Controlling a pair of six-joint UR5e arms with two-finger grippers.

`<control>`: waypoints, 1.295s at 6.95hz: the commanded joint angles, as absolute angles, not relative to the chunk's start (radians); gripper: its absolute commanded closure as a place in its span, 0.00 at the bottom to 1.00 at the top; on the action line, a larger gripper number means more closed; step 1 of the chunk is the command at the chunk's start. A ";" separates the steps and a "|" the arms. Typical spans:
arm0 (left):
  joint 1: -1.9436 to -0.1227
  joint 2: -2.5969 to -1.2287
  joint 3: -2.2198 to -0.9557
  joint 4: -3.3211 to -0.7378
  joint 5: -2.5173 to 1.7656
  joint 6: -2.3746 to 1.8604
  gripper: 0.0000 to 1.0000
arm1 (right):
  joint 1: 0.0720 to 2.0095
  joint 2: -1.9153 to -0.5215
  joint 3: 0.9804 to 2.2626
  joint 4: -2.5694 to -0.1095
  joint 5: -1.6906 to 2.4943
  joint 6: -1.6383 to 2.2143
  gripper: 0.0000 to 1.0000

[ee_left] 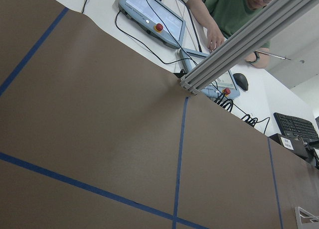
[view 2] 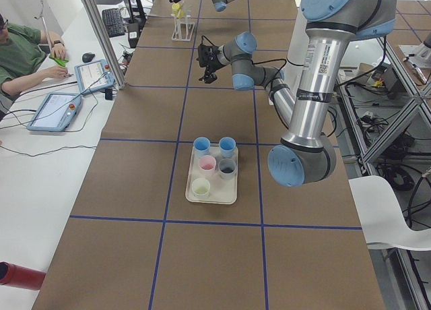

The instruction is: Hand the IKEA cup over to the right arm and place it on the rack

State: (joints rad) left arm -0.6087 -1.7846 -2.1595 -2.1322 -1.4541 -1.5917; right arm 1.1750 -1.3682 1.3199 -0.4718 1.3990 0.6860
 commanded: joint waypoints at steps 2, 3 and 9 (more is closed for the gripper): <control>-0.620 -1.775 -2.168 -2.128 -1.459 -1.585 0.00 | 1.319 -1.338 1.429 -0.485 1.636 0.777 0.00; -0.673 -1.740 -2.169 -2.123 -1.523 -1.569 0.00 | 1.319 -1.316 1.489 -0.514 1.673 0.922 0.00; -1.141 -1.288 -2.131 -2.011 -2.185 -0.820 0.00 | 1.115 -1.278 1.956 -0.897 1.837 1.368 0.00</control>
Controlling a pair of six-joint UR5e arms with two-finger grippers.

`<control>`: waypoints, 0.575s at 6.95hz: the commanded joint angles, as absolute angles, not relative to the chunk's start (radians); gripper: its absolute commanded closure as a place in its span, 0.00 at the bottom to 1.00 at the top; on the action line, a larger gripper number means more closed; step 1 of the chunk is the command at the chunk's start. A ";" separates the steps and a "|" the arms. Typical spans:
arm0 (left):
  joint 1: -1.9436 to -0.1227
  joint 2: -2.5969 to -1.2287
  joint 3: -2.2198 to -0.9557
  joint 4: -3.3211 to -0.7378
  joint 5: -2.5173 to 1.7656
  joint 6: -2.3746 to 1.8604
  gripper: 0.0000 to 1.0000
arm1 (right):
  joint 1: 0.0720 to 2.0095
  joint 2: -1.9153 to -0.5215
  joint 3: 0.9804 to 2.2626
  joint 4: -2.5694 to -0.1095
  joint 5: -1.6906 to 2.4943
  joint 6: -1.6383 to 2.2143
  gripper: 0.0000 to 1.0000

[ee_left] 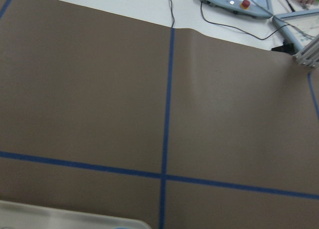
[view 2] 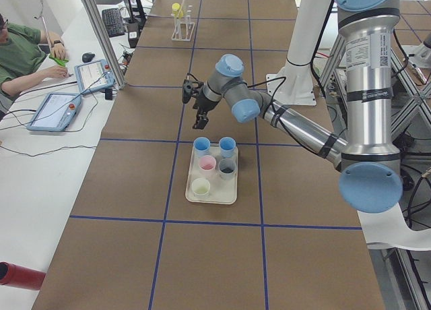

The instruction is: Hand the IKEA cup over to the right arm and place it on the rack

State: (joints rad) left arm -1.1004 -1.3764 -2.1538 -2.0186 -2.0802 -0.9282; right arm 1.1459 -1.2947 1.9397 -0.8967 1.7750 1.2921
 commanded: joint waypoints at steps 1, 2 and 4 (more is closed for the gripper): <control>-1.137 -1.273 -2.068 -2.010 -2.200 -0.827 0.00 | 1.115 -1.257 1.954 -0.896 1.949 1.432 0.00; -1.128 -1.276 -1.999 -2.010 -2.206 -0.836 0.00 | 1.094 -1.231 1.951 -0.894 2.004 1.528 0.00; -1.111 -1.281 -1.970 -2.009 -2.253 -0.905 0.00 | 1.028 -1.172 1.942 -0.881 2.006 1.656 0.00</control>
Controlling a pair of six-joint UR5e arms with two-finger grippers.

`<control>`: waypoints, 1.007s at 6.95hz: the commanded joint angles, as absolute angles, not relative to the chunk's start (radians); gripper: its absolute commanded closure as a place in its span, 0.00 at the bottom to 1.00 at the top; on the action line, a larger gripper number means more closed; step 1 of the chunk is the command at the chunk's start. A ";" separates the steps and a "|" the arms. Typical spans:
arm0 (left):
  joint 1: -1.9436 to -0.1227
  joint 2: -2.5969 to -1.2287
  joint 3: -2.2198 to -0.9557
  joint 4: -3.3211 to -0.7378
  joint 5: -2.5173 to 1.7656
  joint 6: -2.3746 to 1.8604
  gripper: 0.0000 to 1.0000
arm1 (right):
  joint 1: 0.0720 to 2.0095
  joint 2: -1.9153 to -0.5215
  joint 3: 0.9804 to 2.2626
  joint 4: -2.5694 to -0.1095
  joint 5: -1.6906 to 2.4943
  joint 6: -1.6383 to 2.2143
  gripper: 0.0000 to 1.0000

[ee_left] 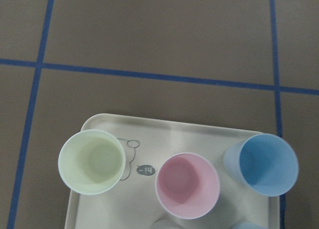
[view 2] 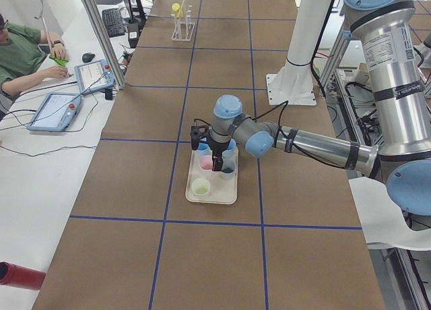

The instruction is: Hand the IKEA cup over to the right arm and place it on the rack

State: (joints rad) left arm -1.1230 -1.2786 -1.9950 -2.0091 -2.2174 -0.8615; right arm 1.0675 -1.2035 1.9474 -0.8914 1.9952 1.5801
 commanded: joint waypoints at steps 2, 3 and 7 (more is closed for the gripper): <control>-0.984 -1.287 -1.965 -2.023 -2.247 -1.042 0.00 | 0.990 -1.172 1.904 -0.729 2.000 1.755 0.00; -0.970 -1.287 -1.964 -2.023 -2.244 -1.037 0.00 | 0.980 -1.170 1.901 -0.721 1.999 1.756 0.00; -0.968 -1.282 -1.919 -2.025 -2.246 -1.019 0.00 | 0.948 -1.143 1.899 -0.721 1.977 1.773 0.00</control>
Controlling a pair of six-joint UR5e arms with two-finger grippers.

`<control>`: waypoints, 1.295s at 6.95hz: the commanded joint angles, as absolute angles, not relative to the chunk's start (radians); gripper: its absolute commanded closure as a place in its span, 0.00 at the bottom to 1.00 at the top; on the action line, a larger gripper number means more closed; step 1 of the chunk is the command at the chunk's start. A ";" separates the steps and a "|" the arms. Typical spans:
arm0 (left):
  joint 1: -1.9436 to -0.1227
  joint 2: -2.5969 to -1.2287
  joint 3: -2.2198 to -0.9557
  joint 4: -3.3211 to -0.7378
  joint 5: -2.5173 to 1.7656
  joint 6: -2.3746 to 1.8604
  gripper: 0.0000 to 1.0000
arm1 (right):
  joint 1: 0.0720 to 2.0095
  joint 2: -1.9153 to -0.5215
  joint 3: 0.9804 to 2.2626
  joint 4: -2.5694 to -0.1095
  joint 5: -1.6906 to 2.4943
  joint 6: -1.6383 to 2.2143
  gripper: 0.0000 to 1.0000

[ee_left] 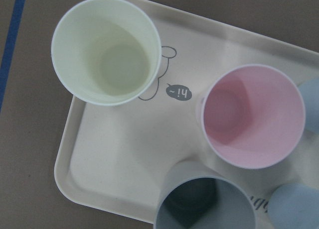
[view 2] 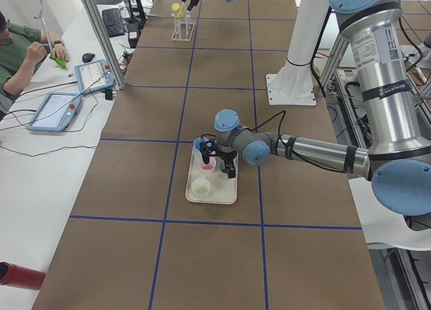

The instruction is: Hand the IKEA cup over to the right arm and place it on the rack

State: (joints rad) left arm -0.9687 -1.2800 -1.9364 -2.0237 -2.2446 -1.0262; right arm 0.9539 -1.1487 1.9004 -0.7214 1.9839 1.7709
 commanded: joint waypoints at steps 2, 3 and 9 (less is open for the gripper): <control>-0.954 -1.284 -1.902 -2.026 -2.246 -1.019 0.00 | 0.940 -1.134 1.888 -0.719 1.973 1.772 0.00; -0.930 -1.284 -1.895 -2.026 -2.246 -1.022 0.01 | 0.937 -1.134 1.888 -0.719 1.968 1.772 0.00; -0.916 -1.296 -1.862 -2.028 -2.246 -1.022 0.39 | 0.900 -1.132 1.888 -0.715 1.930 1.770 0.00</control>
State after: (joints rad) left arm -0.9172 -1.2906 -1.8647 -2.0278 -2.2457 -1.0204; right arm 0.9030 -1.1321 1.8877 -0.7152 1.9320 1.7703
